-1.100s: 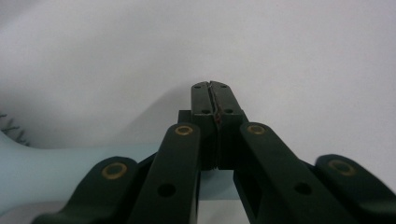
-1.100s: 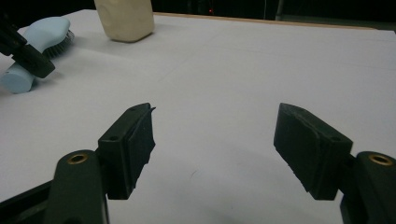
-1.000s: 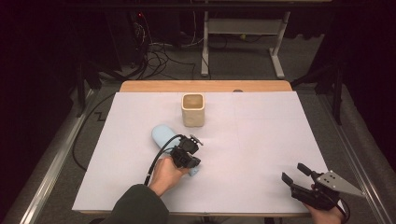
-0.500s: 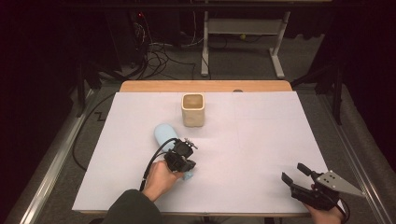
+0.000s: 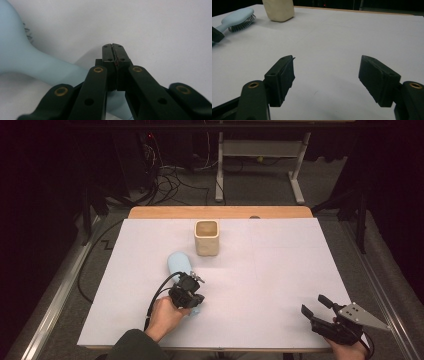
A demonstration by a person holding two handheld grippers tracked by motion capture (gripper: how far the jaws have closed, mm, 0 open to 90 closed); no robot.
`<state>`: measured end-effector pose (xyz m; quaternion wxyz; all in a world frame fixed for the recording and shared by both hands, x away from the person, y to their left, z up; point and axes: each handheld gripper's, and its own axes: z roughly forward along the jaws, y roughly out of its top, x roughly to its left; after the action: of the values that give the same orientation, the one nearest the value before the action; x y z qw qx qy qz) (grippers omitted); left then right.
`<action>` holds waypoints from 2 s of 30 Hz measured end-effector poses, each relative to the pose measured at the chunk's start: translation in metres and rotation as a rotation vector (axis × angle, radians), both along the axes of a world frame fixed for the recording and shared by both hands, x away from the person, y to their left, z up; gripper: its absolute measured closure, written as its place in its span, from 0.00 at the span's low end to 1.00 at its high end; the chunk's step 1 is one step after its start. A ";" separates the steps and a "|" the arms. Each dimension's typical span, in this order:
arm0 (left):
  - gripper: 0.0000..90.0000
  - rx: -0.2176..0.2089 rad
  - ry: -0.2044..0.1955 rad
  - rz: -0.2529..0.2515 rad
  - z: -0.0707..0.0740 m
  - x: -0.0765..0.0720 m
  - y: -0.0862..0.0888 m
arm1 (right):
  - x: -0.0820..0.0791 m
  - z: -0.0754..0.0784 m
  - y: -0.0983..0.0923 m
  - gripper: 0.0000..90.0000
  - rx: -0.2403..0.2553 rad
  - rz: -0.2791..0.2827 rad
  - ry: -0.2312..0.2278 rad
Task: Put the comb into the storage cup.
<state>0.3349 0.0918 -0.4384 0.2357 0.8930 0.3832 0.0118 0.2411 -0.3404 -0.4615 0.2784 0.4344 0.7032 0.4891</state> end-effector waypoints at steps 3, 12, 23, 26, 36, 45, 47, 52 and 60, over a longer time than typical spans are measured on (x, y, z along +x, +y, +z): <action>0.99 -0.006 -0.003 0.007 0.000 -0.001 0.003 | 0.000 0.000 0.000 0.32 0.000 0.000 0.000; 0.99 -0.007 -0.010 0.016 0.000 -0.005 0.008 | 0.000 0.000 0.000 0.32 0.002 0.000 -0.001; 0.99 0.005 -0.022 0.032 -0.001 -0.012 0.017 | 0.002 0.000 0.001 0.32 0.003 0.006 0.000; 0.99 0.007 -0.025 0.037 -0.001 -0.012 0.019 | 0.003 0.000 0.002 0.32 0.003 0.009 0.001; 0.98 0.008 -0.034 0.075 -0.002 -0.016 0.035 | 0.005 0.000 0.003 0.32 0.000 0.019 -0.002; 0.98 0.019 -0.052 0.105 -0.002 -0.018 0.046 | 0.006 0.000 0.004 0.32 0.001 0.019 0.001; 0.98 0.022 -0.053 0.112 -0.002 -0.018 0.048 | 0.006 0.000 0.004 0.32 0.002 0.019 0.001; 0.98 0.021 -0.058 0.132 -0.001 -0.017 0.055 | 0.006 0.000 0.004 0.32 0.001 0.021 0.002; 0.98 0.038 -0.072 0.155 -0.001 -0.015 0.062 | 0.007 0.000 0.004 0.32 0.001 0.022 0.003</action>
<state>0.3198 0.1535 -0.4393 0.2307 0.8641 0.4420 0.0695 0.2478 -0.3363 -0.4614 0.2717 0.4276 0.7082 0.4917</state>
